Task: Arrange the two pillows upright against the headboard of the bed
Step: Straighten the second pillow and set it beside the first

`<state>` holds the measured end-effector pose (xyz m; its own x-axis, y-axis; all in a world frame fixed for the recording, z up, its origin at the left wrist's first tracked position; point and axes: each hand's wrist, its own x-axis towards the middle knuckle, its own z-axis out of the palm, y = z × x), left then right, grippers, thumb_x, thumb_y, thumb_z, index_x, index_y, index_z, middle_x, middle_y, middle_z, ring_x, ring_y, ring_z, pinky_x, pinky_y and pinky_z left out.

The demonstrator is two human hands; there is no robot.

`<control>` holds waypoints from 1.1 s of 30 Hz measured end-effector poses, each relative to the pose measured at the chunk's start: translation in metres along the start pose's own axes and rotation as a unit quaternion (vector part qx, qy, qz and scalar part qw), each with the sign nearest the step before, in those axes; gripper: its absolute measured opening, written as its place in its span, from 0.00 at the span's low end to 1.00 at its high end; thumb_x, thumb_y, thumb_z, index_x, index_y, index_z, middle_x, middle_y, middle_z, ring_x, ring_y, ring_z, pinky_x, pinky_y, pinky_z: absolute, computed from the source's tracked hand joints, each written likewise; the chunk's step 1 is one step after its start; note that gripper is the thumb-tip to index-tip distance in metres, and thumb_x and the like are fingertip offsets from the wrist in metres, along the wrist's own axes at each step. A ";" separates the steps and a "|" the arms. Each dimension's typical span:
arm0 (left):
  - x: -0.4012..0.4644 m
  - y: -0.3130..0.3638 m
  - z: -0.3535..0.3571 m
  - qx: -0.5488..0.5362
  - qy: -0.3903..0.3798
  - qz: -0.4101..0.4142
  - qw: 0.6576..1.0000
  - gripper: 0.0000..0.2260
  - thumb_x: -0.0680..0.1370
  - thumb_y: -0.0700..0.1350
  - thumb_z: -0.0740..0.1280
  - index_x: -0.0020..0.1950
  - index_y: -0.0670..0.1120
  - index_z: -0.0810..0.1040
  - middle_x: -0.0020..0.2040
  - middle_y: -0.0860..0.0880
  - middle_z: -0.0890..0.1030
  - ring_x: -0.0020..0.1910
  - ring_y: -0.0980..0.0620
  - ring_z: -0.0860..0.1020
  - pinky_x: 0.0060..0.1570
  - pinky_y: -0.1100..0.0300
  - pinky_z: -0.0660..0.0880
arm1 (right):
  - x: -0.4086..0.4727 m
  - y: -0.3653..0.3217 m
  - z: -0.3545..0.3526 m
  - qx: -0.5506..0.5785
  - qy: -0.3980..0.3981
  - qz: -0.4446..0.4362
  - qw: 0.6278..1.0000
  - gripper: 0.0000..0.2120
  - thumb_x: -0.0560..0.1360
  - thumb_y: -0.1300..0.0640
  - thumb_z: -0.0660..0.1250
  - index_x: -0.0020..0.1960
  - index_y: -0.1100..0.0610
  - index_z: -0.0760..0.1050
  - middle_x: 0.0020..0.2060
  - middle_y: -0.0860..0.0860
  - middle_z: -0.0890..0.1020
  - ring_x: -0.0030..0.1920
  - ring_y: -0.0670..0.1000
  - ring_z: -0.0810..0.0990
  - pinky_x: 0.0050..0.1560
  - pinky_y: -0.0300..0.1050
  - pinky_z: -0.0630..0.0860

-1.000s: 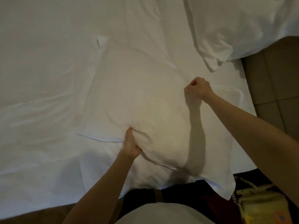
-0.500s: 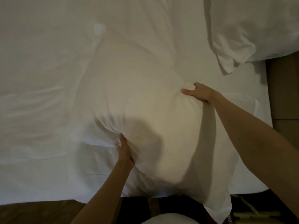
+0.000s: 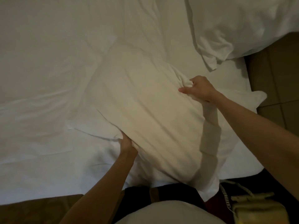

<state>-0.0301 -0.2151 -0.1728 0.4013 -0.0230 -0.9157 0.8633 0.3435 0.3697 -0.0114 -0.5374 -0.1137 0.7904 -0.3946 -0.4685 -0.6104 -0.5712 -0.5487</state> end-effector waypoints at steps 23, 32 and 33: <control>-0.148 -0.033 0.214 0.177 -0.329 0.093 0.923 0.19 0.83 0.37 0.53 0.74 0.45 0.64 0.40 0.46 0.79 0.35 0.51 0.78 0.55 0.54 0.77 | -0.259 0.043 -0.238 -0.073 0.448 -0.004 0.891 0.25 0.76 0.46 0.62 0.30 0.64 0.74 0.24 0.56 0.72 0.25 0.53 0.67 0.32 0.48 0.65; -0.156 -0.036 0.236 0.378 -0.263 0.154 0.874 0.17 0.82 0.43 0.57 0.69 0.41 0.70 0.59 0.45 0.75 0.57 0.48 0.73 0.55 0.56 0.67 | -0.211 0.166 -0.184 -0.193 0.157 0.273 0.929 0.27 0.76 0.41 0.60 0.69 0.55 0.61 0.73 0.60 0.59 0.71 0.64 0.60 0.67 0.65 0.59; -0.156 -0.034 0.239 0.389 -0.264 0.160 0.868 0.16 0.81 0.43 0.58 0.68 0.42 0.72 0.59 0.45 0.76 0.57 0.48 0.75 0.55 0.56 0.68 | -0.208 0.177 -0.178 -0.183 0.160 0.290 0.926 0.33 0.74 0.39 0.62 0.71 0.54 0.56 0.75 0.59 0.55 0.72 0.64 0.57 0.67 0.67 0.57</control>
<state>-0.0487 -0.4472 -0.0051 0.5652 -0.5416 -0.6223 0.5448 -0.3215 0.7745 -0.2748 -0.6840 0.0098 0.3466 -0.8702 -0.3502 -0.9245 -0.3801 0.0296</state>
